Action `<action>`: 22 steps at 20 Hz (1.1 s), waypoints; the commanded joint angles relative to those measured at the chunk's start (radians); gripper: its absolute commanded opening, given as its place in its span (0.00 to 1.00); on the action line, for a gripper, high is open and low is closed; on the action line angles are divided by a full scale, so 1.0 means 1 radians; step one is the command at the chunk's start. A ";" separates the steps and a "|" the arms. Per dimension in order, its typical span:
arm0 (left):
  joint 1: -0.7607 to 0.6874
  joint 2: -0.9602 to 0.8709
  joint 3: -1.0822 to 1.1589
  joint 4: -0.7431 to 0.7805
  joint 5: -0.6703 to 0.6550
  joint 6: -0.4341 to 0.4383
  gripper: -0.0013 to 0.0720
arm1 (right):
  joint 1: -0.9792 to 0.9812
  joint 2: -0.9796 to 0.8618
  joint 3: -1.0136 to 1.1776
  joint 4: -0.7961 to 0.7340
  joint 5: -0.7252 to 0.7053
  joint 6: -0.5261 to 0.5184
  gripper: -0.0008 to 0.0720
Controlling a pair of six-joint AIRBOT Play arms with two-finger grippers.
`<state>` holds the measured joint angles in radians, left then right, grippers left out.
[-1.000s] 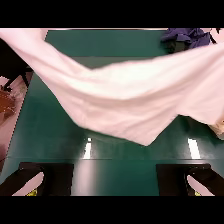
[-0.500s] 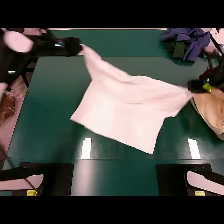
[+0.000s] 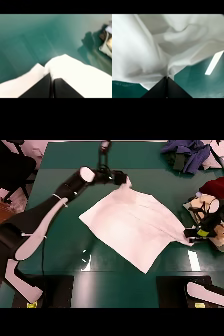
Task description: Fold the shirts.
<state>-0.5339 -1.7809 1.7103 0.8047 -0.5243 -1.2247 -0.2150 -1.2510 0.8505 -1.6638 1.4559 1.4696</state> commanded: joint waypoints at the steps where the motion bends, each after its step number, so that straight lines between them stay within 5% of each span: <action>1: -0.032 -0.033 0.013 0.042 -0.016 0.029 0.05 | -0.009 0.091 -0.117 -0.004 -0.051 -0.008 0.04; 3: -0.018 -0.032 0.014 0.052 -0.040 0.029 0.05 | -0.028 0.172 -0.141 -0.003 -0.066 -0.008 0.08; 5: 0.017 -0.027 0.036 0.055 -0.112 0.029 0.05 | -0.056 0.275 -0.122 0.006 -0.047 -0.018 0.39; 6: 0.046 -0.024 0.059 0.055 -0.167 0.028 0.17 | -0.072 0.333 -0.093 0.044 -0.041 -0.039 0.39; 7: 0.079 -0.021 0.087 0.055 -0.217 0.016 0.49 | -0.093 0.393 -0.051 0.093 -0.042 -0.043 0.39; 8: 0.119 -0.017 0.124 0.055 -0.274 -0.017 0.62 | -0.111 0.450 0.002 0.166 -0.049 -0.053 0.39; 10: 0.205 -0.008 0.197 0.049 -0.362 -0.073 0.63 | -0.113 0.508 0.105 0.349 -0.130 -0.085 0.55; 11: 0.246 0.006 0.219 0.048 -0.393 -0.095 0.63 | -0.098 0.501 0.149 0.464 -0.203 -0.146 0.55; 13: 0.326 0.042 0.232 0.048 -0.479 -0.145 0.63 | -0.010 0.394 0.241 0.603 -0.310 -0.270 0.55; 15: 0.386 0.071 0.232 0.050 -0.653 -0.192 0.63 | 0.105 0.178 0.381 0.616 -0.322 -0.333 0.66; 18: 0.418 0.080 0.231 0.055 -0.954 -0.224 0.63 | 0.200 -0.219 0.690 0.656 -0.160 -0.428 0.67; 20: 0.417 0.080 0.231 0.104 -1.025 -0.247 0.63 | 0.224 -0.474 0.936 0.696 -0.049 -0.447 0.67; 22: 0.418 0.080 0.230 0.207 -1.052 -0.281 0.63 | 0.224 -0.612 1.052 0.842 -0.108 -0.443 0.67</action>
<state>-0.1303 -1.7046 1.9388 0.9119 -1.4303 -1.4540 -0.0242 -1.6070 1.6749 -0.9848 1.3170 1.0706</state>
